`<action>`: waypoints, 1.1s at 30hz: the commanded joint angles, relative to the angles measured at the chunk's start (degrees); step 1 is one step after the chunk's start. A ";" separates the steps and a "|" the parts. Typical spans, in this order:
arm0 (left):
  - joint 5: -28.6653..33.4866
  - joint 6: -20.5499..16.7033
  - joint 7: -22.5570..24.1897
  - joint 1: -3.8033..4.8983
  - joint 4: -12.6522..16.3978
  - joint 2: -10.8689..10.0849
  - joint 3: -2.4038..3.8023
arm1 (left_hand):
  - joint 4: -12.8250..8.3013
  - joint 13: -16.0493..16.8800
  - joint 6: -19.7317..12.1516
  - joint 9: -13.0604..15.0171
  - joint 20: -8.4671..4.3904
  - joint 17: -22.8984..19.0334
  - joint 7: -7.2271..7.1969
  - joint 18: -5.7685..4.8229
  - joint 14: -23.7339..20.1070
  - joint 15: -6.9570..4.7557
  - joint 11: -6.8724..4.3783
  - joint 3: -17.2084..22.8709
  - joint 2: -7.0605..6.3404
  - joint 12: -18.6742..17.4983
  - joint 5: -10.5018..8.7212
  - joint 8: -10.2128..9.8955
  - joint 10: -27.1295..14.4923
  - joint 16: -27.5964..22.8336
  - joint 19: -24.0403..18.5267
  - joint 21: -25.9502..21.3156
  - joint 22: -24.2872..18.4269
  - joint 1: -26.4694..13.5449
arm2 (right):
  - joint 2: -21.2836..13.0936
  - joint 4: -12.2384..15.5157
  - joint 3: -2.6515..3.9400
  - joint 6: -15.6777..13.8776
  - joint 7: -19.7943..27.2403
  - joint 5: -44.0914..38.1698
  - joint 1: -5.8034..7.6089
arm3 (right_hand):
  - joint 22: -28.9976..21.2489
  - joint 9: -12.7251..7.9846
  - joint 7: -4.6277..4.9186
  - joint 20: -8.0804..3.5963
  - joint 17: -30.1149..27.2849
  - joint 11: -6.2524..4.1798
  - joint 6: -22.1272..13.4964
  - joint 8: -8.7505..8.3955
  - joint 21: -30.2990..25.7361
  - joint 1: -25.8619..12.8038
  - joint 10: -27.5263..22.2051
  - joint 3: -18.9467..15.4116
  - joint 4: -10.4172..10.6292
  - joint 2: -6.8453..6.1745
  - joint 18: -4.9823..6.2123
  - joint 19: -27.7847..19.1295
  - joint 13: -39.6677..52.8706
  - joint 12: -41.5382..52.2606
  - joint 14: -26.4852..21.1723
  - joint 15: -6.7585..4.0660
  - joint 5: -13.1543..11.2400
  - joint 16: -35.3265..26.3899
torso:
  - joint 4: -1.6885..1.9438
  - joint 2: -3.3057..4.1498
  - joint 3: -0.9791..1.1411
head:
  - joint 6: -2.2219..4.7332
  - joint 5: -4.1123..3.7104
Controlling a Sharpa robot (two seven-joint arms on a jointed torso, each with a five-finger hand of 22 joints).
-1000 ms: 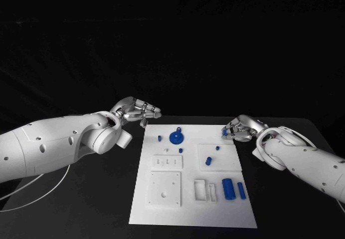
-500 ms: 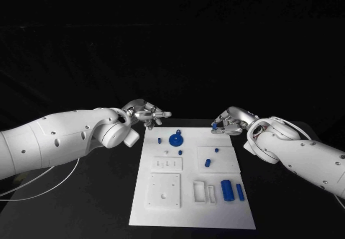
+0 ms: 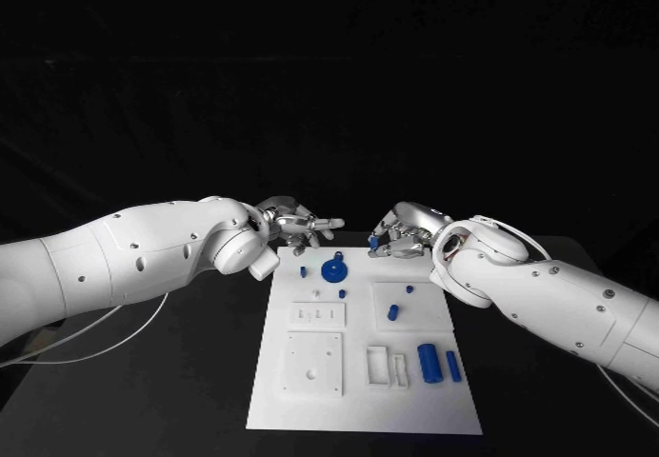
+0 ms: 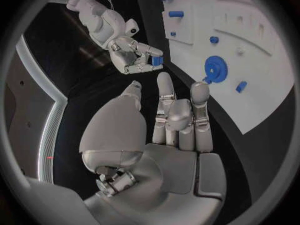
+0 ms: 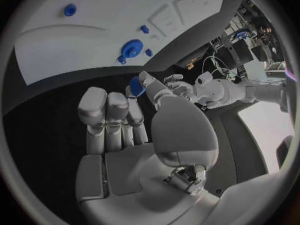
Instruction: Assemble the parts on the task board
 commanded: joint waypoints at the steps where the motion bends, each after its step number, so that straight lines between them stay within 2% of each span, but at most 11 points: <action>1: -1.38 1.34 -5.20 0.17 -0.34 0.98 -0.01 | 0.23 0.11 -0.69 2.20 -0.04 -0.11 -0.08 -0.97 0.51 0.03 -0.35 -0.01 -0.47 -0.05 0.02 -0.17 2.35 -0.45 0.41 -0.82 0.69 -0.20 | 0.93 0.25 -0.22 1.80 -2.52 -2.76 0.00 | 2.09 0.02 -0.01 -0.34 0.02 -0.04 -0.12 0.37 -0.38 0.05 0.19 0.00 0.42 -0.51 -0.40 3.60 -0.04 -0.34 0.03 -0.36 0.31 -0.33 | -0.21 -0.53 -0.03 | -0.17 0.12; 7: -3.43 1.30 -8.69 0.17 -0.53 2.12 -0.07 | -0.15 0.04 -1.60 2.05 0.07 -0.83 0.21 -0.93 0.33 0.17 -0.19 -0.08 -0.46 -0.51 -0.10 -0.25 2.27 -0.97 0.18 -1.62 0.68 0.00 | 2.18 0.51 -0.47 1.78 -3.37 -3.51 0.04 | 2.01 0.07 -0.01 -0.32 0.05 -0.05 -0.07 0.39 -0.49 0.08 0.16 0.23 0.43 -0.53 -0.33 3.60 -0.04 -0.38 0.04 -0.35 0.52 -0.38 | -0.12 -0.51 -0.02 | -0.28 0.10; 11: -3.52 1.36 -10.53 0.16 -0.26 2.56 -0.09 | -0.84 0.06 -1.87 1.28 0.14 -1.14 0.34 -0.91 0.20 0.24 -0.11 -0.14 -0.33 -0.79 -0.13 -0.25 2.26 -1.21 0.08 -2.28 0.87 0.21 | 2.76 0.55 -0.61 1.99 -3.65 -3.81 0.08 | 2.01 0.07 -0.01 -0.32 0.05 -0.05 -0.07 0.39 -0.49 0.08 0.16 0.23 0.43 -0.53 -0.33 3.60 -0.04 -0.38 0.04 -0.35 0.52 -0.38 | -0.20 -0.40 0.01 | -0.20 0.22; 17: -2.79 1.58 -11.73 0.16 -0.12 3.26 -0.10 | -1.73 0.12 -2.16 0.03 0.22 -1.54 0.49 -0.92 0.02 0.32 0.01 -0.21 -0.19 -1.27 -0.14 -0.29 2.23 -1.50 0.11 -3.33 1.51 0.20 | 3.58 0.66 -0.98 2.31 -3.81 -4.28 0.17 | 1.99 0.09 -0.01 -0.32 0.08 -0.05 -0.06 0.39 -0.51 0.10 0.16 0.29 0.43 -0.48 -0.30 3.59 -0.04 -0.38 0.04 -0.36 0.51 -0.38 | -0.25 -0.42 -0.05 | -0.26 0.21; 23: -3.60 1.95 -13.00 0.16 -0.34 4.01 -0.10 | -2.39 0.20 -2.24 -0.68 0.26 -1.55 0.57 -0.91 0.03 0.35 0.03 -0.08 0.29 -1.33 0.06 -0.27 2.23 -1.50 0.27 -3.75 1.99 0.53 | 4.14 0.99 -1.21 2.62 -3.90 -4.73 0.24 | 1.99 0.09 -0.01 -0.32 0.08 -0.05 -0.06 0.39 -0.51 0.10 0.16 0.29 0.43 -0.48 -0.30 3.59 -0.04 -0.38 0.04 -0.36 0.51 -0.38 | -0.25 -0.44 0.02 | -0.41 0.16; 28: -3.90 2.30 -13.79 0.16 -0.46 4.56 -0.10 | -2.93 0.25 -2.10 -0.99 0.26 -1.42 0.57 -0.92 0.05 0.34 0.04 -0.05 0.72 -1.31 0.63 -0.27 2.25 -1.41 0.33 -3.94 2.32 0.63 | 4.53 1.09 -1.39 2.79 -3.97 -5.06 0.28 | 1.92 0.15 0.00 -0.30 0.05 -0.04 -0.09 0.38 -0.63 0.03 0.13 0.28 0.46 -0.56 -0.21 3.59 -0.06 -0.44 0.04 -0.35 0.49 -0.51 | -0.23 -0.41 -0.01 | -0.40 0.08; 29: -3.94 2.42 -13.92 0.16 -0.48 4.68 -0.10 | -3.81 0.32 -1.97 -1.52 0.25 -1.32 0.56 -0.94 0.02 0.34 0.05 -0.20 1.02 -1.28 0.72 -0.26 2.23 -1.31 0.48 -4.40 3.03 0.28 | 4.61 1.08 -1.42 2.81 -3.98 -5.15 0.30 | 1.92 0.15 0.00 -0.30 0.05 -0.04 -0.09 0.38 -0.63 0.03 0.13 0.28 0.46 -0.56 -0.21 3.59 -0.06 -0.44 0.04 -0.35 0.49 -0.51 | -0.20 -0.42 -0.01 | -0.42 0.04; 33: -4.05 2.80 -14.32 0.16 -0.46 5.03 -0.10 | -3.80 0.33 -1.92 -1.57 0.25 -1.31 0.55 -0.94 0.05 0.33 0.05 -0.07 1.08 -1.26 0.69 -0.25 2.25 -1.30 0.52 -4.53 3.18 0.31 | 4.91 1.06 -1.53 2.91 -3.99 -5.42 0.37 | 1.92 0.15 0.00 -0.30 0.05 -0.04 -0.09 0.38 -0.63 0.03 0.13 0.28 0.46 -0.56 -0.21 3.59 -0.06 -0.44 0.04 -0.35 0.49 -0.51 | -0.19 -0.41 0.04 | -0.52 0.07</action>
